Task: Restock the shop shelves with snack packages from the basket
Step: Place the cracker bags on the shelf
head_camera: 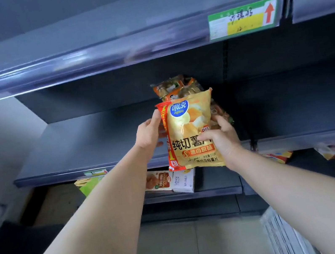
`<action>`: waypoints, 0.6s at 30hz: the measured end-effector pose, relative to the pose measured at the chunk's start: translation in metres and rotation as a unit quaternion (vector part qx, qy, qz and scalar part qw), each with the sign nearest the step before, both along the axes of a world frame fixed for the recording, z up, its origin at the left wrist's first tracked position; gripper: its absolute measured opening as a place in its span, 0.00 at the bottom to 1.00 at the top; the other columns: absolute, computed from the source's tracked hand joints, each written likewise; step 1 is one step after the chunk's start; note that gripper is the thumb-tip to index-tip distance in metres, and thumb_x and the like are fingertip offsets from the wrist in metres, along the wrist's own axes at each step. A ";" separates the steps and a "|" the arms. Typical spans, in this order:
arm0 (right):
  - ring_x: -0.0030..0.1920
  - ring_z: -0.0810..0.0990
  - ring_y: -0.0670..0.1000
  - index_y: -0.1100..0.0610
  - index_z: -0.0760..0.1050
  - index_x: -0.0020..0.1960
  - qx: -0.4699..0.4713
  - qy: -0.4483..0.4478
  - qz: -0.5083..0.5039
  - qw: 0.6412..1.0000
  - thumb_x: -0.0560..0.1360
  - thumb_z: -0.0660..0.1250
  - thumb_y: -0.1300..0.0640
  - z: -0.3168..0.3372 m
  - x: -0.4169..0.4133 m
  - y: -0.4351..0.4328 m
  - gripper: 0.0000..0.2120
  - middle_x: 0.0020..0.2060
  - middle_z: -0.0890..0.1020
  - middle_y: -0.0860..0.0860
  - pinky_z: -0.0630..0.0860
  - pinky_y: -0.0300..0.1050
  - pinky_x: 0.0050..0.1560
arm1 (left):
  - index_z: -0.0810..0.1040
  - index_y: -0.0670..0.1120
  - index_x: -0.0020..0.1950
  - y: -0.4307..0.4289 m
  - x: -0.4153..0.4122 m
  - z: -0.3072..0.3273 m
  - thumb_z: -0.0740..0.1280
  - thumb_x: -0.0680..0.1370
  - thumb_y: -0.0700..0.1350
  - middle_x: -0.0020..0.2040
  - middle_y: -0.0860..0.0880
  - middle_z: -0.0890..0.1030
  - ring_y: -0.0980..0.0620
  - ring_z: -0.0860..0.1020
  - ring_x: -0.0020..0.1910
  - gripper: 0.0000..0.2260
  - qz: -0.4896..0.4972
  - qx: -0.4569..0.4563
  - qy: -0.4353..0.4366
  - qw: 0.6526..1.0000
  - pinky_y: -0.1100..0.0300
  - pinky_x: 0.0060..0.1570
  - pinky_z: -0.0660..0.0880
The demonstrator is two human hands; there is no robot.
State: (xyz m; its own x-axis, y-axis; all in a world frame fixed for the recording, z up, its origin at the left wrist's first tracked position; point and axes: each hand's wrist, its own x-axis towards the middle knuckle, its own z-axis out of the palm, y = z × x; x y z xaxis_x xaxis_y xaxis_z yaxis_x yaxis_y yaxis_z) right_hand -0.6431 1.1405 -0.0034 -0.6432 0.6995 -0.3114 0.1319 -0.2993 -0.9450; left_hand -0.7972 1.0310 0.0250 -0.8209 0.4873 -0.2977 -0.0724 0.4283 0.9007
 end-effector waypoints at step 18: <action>0.59 0.78 0.55 0.47 0.62 0.72 0.041 -0.099 0.109 0.988 0.73 0.74 0.58 -0.006 -0.258 -0.183 0.33 0.62 0.77 0.52 0.77 0.57 0.56 | 0.65 0.48 0.74 -0.202 -0.203 -0.003 0.72 0.76 0.39 0.60 0.48 0.80 0.47 0.82 0.54 0.29 0.009 -0.009 0.008 1.000 0.50 0.52 0.81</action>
